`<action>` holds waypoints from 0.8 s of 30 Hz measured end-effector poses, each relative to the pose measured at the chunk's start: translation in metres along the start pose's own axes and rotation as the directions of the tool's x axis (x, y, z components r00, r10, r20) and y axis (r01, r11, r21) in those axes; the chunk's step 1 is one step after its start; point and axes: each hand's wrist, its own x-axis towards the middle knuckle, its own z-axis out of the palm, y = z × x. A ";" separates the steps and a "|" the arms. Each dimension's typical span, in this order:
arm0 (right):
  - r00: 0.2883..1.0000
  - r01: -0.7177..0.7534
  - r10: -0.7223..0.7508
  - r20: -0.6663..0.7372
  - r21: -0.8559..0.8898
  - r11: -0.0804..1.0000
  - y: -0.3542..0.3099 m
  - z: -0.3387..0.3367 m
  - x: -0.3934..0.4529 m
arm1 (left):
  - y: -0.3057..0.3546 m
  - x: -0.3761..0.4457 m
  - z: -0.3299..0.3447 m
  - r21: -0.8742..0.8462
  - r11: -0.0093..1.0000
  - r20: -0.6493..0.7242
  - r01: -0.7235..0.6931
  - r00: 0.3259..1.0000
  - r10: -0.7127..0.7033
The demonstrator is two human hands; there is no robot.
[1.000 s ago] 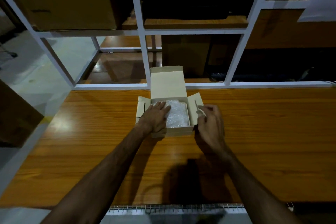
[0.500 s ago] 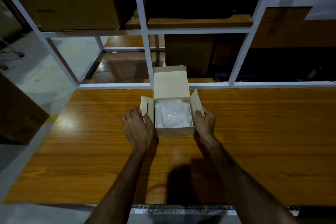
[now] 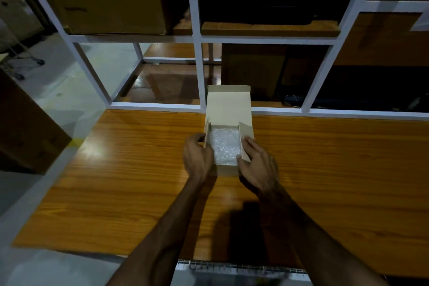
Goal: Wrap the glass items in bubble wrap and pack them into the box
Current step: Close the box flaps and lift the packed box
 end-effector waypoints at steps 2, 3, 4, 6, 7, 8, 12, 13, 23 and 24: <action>0.997 0.043 -0.040 0.061 -0.055 0.998 0.004 0.000 0.000 | 0.002 -0.007 0.008 0.126 0.989 0.047 -0.082 0.996 0.076; 0.995 0.065 -0.059 0.077 -0.067 0.996 0.007 0.000 0.000 | 0.001 -0.010 0.011 0.202 0.972 0.082 -0.120 0.991 0.105; 0.993 0.080 -0.074 0.096 -0.070 0.994 0.009 0.001 0.000 | -0.001 -0.012 0.013 0.272 0.950 0.120 -0.151 0.985 0.123; 0.986 0.098 -0.089 0.143 -0.053 0.994 0.014 0.001 0.001 | -0.010 -0.014 0.015 0.349 0.914 0.175 -0.207 0.972 0.154; 0.984 0.099 -0.095 0.150 -0.022 0.995 0.016 0.001 0.001 | -0.014 -0.013 0.016 0.359 0.904 0.190 -0.233 0.966 0.174; 0.986 0.092 -0.094 0.135 0.023 0.996 0.018 0.002 0.002 | -0.017 -0.011 0.016 0.371 0.893 0.203 -0.257 0.960 0.192; 0.998 0.038 -0.026 -0.054 0.224 0.974 0.019 0.010 0.014 | -0.023 0.008 0.013 0.404 0.875 0.274 -0.265 0.948 0.161; 0.996 0.016 0.007 -0.089 0.265 0.964 0.018 0.012 0.018 | -0.023 0.012 0.012 0.391 0.884 0.282 -0.255 0.948 0.149; 0.976 -0.197 0.158 0.153 0.289 0.937 0.021 -0.010 0.079 | -0.007 0.044 0.011 0.377 0.909 0.390 -0.178 0.921 0.018; 0.964 -0.230 0.180 0.195 0.276 0.933 0.019 -0.016 0.085 | -0.003 0.047 0.012 0.384 0.909 0.392 -0.163 0.920 -0.001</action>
